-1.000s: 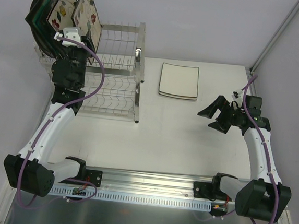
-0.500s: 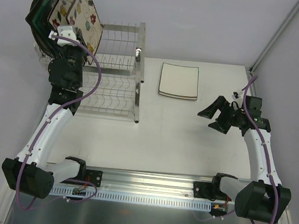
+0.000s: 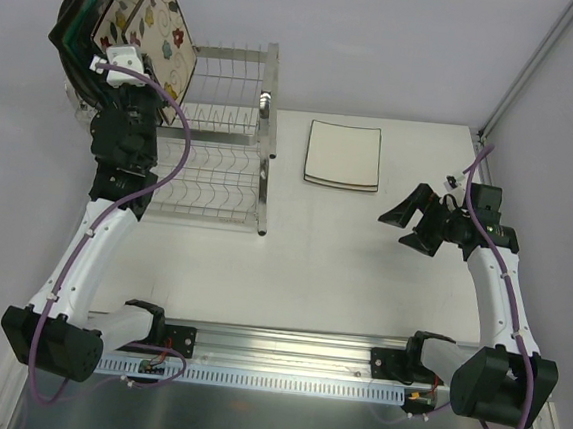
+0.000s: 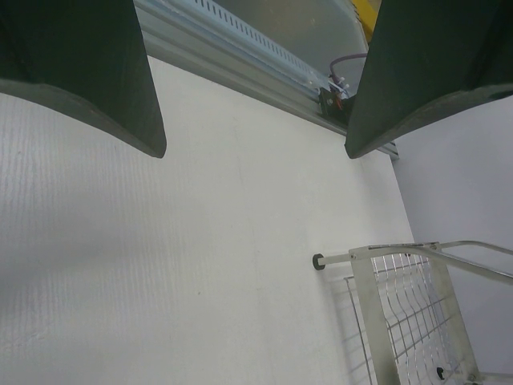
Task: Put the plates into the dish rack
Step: Insert the plate into the dish rack
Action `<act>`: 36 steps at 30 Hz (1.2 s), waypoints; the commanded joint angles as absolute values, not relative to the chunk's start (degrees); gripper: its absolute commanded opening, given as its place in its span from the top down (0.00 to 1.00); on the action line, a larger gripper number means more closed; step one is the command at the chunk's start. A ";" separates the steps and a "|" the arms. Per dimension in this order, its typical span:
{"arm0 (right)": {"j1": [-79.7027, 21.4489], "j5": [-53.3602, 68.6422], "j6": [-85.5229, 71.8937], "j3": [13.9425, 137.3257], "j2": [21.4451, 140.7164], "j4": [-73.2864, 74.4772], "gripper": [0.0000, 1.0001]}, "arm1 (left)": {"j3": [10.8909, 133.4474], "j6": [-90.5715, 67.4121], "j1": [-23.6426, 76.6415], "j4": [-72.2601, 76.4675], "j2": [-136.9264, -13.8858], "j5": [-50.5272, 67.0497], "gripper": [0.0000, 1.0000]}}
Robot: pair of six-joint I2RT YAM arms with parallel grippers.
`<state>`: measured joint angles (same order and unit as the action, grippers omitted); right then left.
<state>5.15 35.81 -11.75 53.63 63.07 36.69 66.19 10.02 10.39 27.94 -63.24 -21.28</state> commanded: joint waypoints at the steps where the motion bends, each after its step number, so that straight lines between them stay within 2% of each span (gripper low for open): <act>1: 4.92 36.65 -11.34 53.70 62.05 35.95 0.00 | 68.91 9.14 9.76 28.83 -60.82 -21.97 0.77; 13: 4.75 36.56 -11.43 53.44 61.79 35.86 0.00 | 68.73 7.12 9.84 25.84 -59.15 -22.06 0.69; 19: 4.48 36.56 -11.51 53.35 61.70 35.77 0.00 | 68.91 7.12 9.84 25.14 -58.80 -22.15 0.52; 28: 4.39 36.30 -11.34 53.26 61.43 35.77 0.00 | 69.96 4.75 9.76 21.98 -57.13 -21.71 0.35; 36: 4.39 36.12 -11.34 53.88 61.61 35.95 0.00 | 71.28 1.32 9.76 14.68 -53.88 -21.36 0.14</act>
